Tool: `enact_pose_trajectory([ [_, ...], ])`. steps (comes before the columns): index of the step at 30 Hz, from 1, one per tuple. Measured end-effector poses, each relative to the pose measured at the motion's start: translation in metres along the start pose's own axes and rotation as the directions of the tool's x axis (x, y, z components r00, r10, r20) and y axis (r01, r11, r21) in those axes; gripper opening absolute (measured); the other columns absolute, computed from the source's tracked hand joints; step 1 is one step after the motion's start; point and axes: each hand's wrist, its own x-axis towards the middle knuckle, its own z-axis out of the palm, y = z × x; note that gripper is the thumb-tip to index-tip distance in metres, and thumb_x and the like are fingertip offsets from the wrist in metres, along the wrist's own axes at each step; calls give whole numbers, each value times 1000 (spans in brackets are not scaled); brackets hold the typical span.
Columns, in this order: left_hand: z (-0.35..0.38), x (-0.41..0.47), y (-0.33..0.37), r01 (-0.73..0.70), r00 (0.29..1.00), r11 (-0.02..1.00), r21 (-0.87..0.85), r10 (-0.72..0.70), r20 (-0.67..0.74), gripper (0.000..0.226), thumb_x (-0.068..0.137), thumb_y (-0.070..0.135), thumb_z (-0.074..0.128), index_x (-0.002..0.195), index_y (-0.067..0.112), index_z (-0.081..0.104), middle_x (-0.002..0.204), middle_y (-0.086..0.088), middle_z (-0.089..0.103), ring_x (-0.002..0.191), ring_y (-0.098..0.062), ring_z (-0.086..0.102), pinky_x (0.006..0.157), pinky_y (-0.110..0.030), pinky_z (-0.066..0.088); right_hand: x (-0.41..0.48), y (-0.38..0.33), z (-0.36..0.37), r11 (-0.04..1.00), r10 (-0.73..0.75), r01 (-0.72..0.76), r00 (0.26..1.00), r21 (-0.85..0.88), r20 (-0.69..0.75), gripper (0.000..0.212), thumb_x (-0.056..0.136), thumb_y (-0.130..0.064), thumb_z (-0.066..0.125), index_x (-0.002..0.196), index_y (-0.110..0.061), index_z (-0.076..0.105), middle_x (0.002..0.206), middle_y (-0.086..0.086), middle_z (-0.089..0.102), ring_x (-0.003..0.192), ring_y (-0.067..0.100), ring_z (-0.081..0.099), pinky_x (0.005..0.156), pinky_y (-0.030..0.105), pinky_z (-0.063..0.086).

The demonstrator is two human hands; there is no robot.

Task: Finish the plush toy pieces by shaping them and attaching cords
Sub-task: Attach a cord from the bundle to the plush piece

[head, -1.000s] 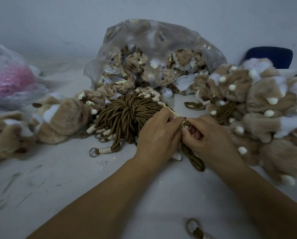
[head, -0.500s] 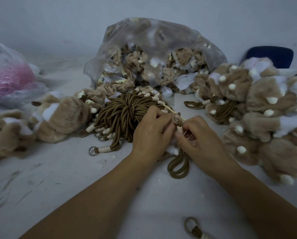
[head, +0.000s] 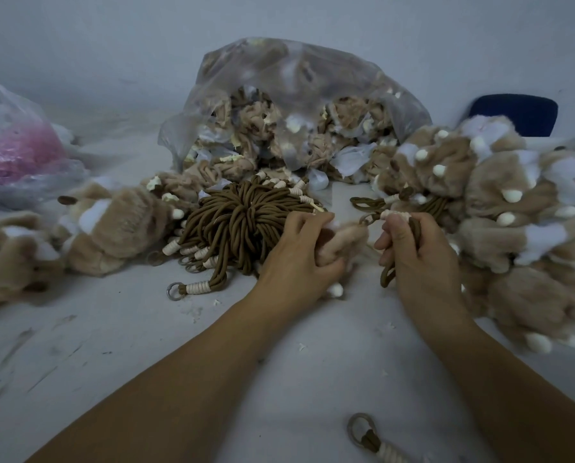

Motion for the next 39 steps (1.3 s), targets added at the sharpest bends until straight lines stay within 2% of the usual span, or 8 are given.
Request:
enact_pose_trajectory([
  [4,-6,5,-4,180,968,915,-361,-230,-98,9,94,25,60,91,34,62,82,22,66,75,7,59,65,-12,46,3,5,3,987,106,-117,989,108,107,31,91,-50,50,86,-20,59,63,-10,63,47,0,50,42,12,38],
  [9,-10,9,-6,205,952,759,-618,-300,-53,32,101,27,54,78,40,73,81,15,73,81,-4,67,79,-26,55,0,7,8,986,157,-127,913,-105,376,35,69,-73,52,93,-48,55,88,-41,60,83,-23,54,60,-3,37],
  [14,-11,10,-4,122,958,796,-593,-251,-140,25,102,25,52,92,39,70,105,10,71,101,1,63,93,-21,48,-2,11,11,981,127,-62,922,-186,364,23,86,-40,61,87,-18,57,82,3,64,70,8,57,57,17,41],
  [18,-11,15,-4,96,936,888,-450,-234,-262,26,105,27,44,86,33,61,98,5,64,89,3,58,84,-21,47,-1,5,13,990,112,-84,960,-115,256,39,84,-45,62,83,-8,49,68,5,54,60,8,50,52,22,40],
  [24,-7,17,2,340,894,496,-799,-435,110,43,93,51,57,104,12,69,104,-10,74,104,-29,69,92,-42,55,2,10,11,981,190,-195,967,14,170,29,84,-49,64,89,-21,59,84,-5,70,73,3,64,73,30,53],
  [29,1,12,-1,417,909,690,-591,-309,281,50,76,55,72,114,24,64,108,5,73,100,-11,69,86,-29,54,9,17,6,974,186,-193,980,117,75,18,88,-44,62,96,-28,62,93,-13,71,91,4,66,86,37,53],
  [34,-3,12,0,359,923,695,-623,-362,127,30,76,35,67,103,25,60,102,1,70,92,-12,68,74,-29,58,8,16,9,984,175,-177,976,4,127,31,79,-59,62,92,-32,52,82,-16,67,74,-8,62,61,12,46],
  [39,-9,14,4,358,866,668,-652,-498,-35,5,94,23,61,98,24,58,102,-2,69,93,-17,68,76,-35,60,13,24,9,890,372,-384,923,246,97,46,91,-66,34,88,-32,64,84,-17,70,82,1,64,75,23,48],
])
